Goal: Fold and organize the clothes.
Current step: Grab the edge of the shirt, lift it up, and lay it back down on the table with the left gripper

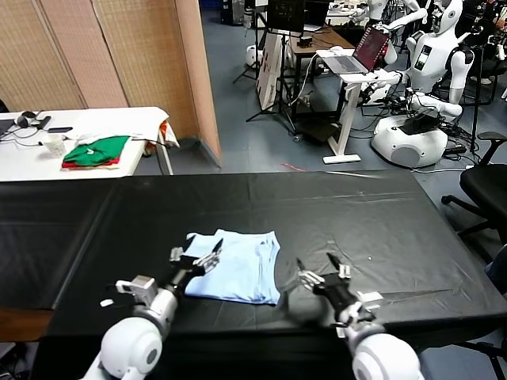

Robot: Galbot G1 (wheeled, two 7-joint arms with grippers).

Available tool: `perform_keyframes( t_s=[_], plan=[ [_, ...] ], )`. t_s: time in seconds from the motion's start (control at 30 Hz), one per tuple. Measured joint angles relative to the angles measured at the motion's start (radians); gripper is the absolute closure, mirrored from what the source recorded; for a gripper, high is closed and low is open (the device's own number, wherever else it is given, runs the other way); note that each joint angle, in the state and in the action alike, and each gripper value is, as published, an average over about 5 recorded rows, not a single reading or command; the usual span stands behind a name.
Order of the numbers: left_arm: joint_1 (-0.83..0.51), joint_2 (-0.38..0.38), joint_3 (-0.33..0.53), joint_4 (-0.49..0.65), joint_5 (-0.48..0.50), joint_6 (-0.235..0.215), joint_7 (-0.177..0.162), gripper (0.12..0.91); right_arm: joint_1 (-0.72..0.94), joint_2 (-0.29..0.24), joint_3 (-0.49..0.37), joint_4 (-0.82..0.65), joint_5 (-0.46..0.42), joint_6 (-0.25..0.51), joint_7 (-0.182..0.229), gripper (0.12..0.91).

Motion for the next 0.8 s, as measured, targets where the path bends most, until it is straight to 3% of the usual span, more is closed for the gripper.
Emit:
perform_keyframes(
  t_s=[0.2, 0.33, 0.5, 0.63, 0.8],
  plan=[
    [0.019, 0.075, -0.075, 0.007, 0.118, -0.04, 0.009, 0.123, 0.113, -0.026, -0.137, -0.07, -0.005, -0.007, 0.0, 0.118],
    [0.042, 0.098, -0.117, 0.01, 0.202, -0.062, 0.011, 0.123, 0.195, -0.009, -0.226, -0.133, -0.05, -0.008, 0.0, 0.118],
    [0.076, 0.103, -0.165, 0.018, 0.243, -0.073, 0.009, 0.123, 0.273, 0.024, -0.316, -0.214, -0.143, -0.028, -0.039, 0.118],
    [0.097, 0.102, -0.197, 0.018, 0.25, -0.078, 0.008, 0.123, 0.309, 0.033, -0.354, -0.262, -0.222, -0.079, -0.055, 0.118],
    [0.114, 0.097, -0.222, 0.023, 0.256, -0.084, 0.008, 0.123, 0.309, 0.034, -0.346, -0.273, -0.277, -0.118, -0.012, 0.118]
  ],
)
